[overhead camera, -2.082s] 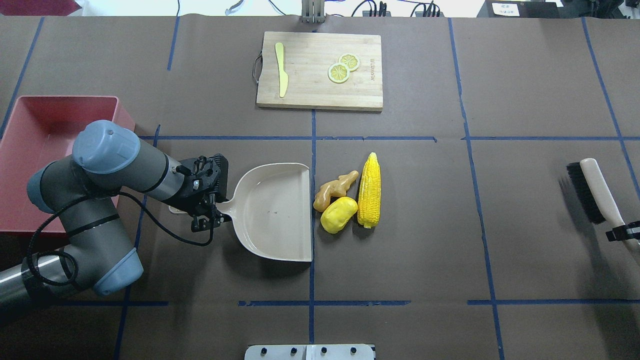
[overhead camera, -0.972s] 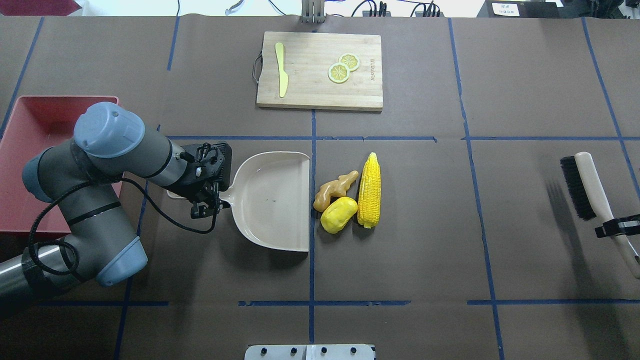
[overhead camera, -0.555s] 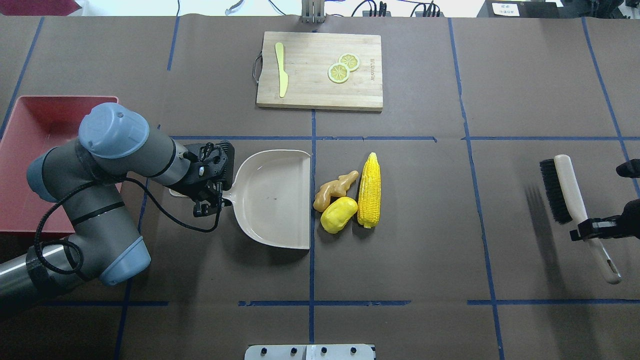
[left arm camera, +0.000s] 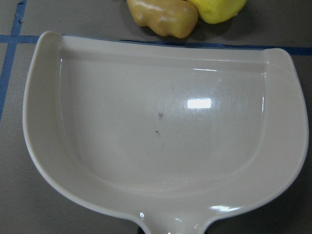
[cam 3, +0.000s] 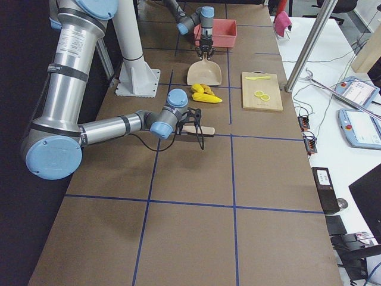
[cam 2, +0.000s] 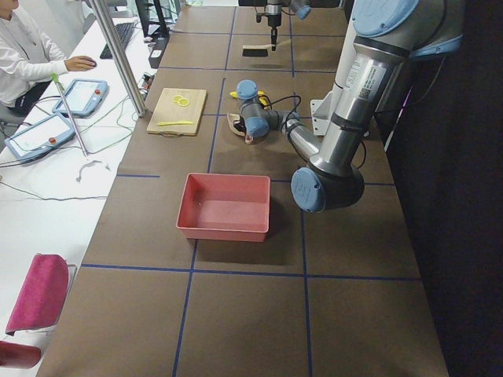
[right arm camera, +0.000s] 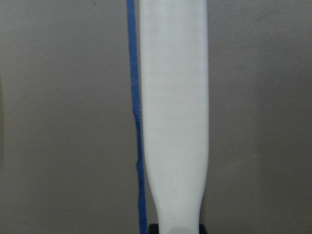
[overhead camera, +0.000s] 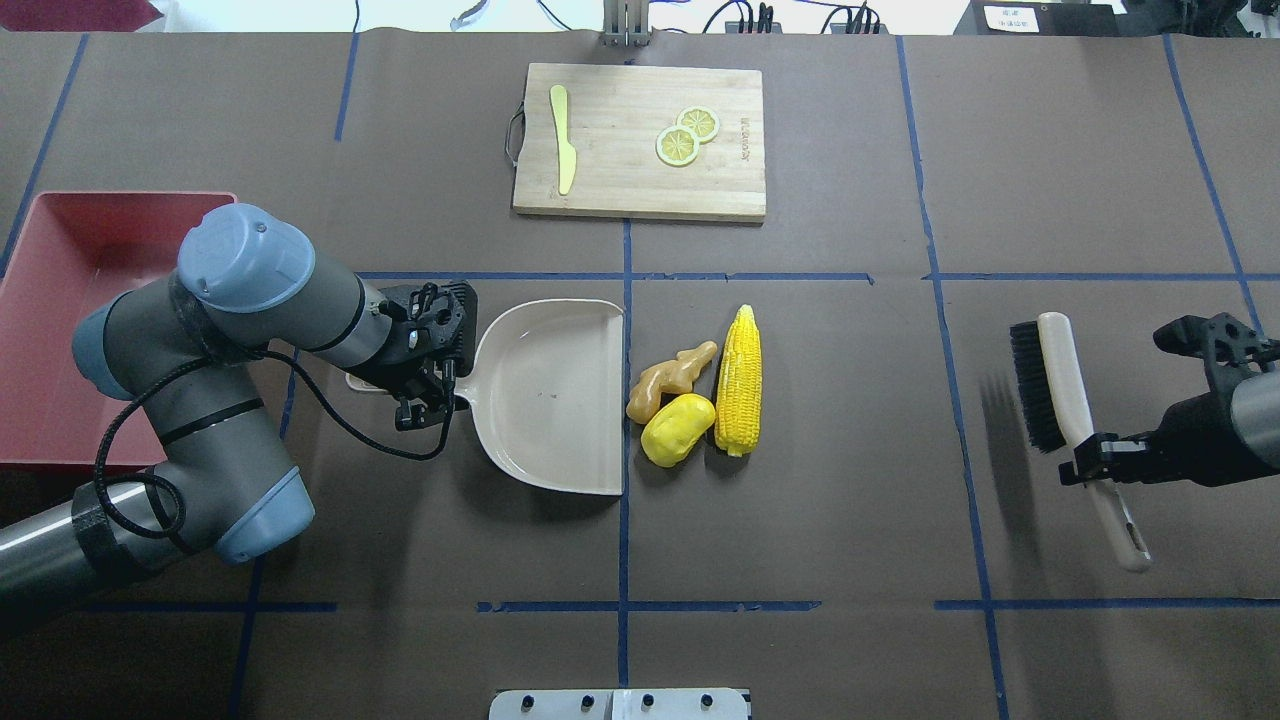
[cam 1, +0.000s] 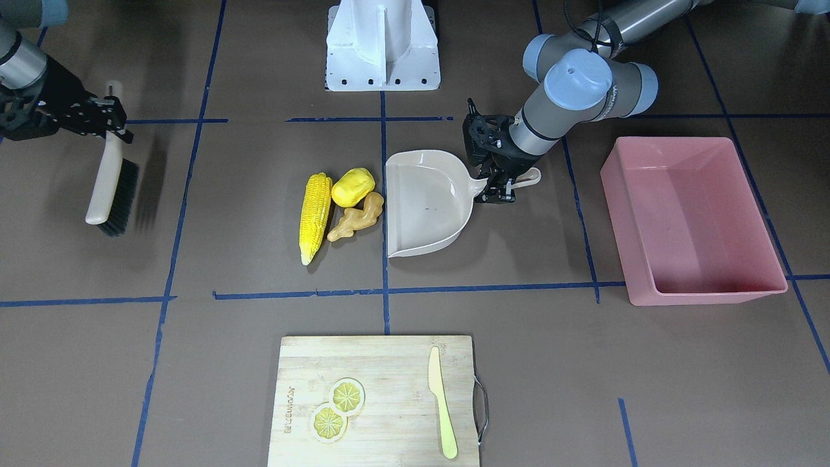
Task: Sweep and dump trash into bin
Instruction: 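Carry the brush with the right gripper toward the corn and ginger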
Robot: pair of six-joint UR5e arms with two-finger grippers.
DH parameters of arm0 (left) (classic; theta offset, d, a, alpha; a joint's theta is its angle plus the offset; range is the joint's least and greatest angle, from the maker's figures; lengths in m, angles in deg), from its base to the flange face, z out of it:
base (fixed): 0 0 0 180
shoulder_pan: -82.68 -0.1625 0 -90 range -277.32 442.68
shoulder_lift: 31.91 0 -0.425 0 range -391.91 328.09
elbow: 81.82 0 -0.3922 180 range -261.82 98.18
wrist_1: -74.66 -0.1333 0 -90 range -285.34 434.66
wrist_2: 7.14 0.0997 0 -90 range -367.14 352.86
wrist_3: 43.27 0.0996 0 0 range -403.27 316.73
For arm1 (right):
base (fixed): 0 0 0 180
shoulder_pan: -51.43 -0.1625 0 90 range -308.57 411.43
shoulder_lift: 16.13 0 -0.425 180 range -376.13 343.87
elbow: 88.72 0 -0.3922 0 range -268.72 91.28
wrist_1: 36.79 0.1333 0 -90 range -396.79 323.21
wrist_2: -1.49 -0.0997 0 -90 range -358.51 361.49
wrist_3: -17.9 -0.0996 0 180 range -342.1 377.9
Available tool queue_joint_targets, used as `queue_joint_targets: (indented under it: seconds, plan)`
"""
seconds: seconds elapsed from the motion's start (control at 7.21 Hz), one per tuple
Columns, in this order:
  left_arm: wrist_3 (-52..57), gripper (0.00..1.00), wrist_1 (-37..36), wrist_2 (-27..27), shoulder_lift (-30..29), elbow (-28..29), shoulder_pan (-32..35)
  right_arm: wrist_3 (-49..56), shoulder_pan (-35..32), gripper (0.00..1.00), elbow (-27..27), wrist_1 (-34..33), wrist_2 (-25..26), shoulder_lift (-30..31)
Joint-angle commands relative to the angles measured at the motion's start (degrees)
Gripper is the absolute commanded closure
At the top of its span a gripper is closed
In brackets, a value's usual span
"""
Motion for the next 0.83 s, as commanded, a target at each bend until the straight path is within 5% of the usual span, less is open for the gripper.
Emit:
queue_joint_targets:
  seconds: [0.0, 0.28, 0.69]
  plan:
    - [-0.1, 1.0, 0.0, 0.0, 0.0, 0.0, 0.0, -7.2, 5.6, 1.0, 0.2, -1.7, 2.8, -5.1]
    - [-0.2, 1.0, 0.1, 0.0, 0.1, 0.0, 0.0, -7.5, 7.3, 1.0, 0.2, -13.2, 4.8, -14.2]
    - [-0.2, 1.0, 0.1, -0.1, 0.1, 0.0, 0.0, -9.8, 12.3, 1.0, -0.6, -20.3, 7.9, -22.8]
